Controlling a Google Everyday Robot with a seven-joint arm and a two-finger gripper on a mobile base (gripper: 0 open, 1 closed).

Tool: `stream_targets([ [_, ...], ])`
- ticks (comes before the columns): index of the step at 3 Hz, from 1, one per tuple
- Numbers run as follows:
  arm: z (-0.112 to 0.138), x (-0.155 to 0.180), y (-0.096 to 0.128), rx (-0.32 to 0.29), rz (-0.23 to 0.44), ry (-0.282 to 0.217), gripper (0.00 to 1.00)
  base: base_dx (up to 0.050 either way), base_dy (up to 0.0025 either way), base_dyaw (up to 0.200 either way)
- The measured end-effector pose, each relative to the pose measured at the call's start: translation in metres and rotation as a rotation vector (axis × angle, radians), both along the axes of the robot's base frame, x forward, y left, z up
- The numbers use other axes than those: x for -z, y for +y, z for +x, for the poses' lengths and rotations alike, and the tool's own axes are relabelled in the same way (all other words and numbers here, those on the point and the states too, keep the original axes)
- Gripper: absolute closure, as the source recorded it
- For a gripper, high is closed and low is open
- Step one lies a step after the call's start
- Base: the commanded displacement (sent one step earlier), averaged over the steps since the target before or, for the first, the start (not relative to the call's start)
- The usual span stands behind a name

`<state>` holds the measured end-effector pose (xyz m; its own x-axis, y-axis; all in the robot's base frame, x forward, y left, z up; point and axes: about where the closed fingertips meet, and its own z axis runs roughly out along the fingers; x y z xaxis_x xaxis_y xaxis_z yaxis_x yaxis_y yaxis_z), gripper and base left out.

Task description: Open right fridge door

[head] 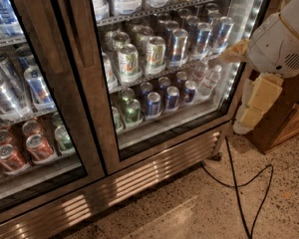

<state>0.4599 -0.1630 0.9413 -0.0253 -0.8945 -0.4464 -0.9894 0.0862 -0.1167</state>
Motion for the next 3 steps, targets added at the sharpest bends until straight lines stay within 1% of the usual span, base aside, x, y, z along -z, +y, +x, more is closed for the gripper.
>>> stream_targets([
  [1,-0.002,0.0,0.014,-0.027,-0.004,-0.013,0.0,0.0,0.0,0.0],
  [2,-0.009,0.003,0.041,-0.072,-0.034,-0.035,0.0,0.0,0.0,0.0],
  [3,-0.025,0.011,0.078,-0.14,-0.106,-0.06,0.0,0.0,0.0,0.0],
])
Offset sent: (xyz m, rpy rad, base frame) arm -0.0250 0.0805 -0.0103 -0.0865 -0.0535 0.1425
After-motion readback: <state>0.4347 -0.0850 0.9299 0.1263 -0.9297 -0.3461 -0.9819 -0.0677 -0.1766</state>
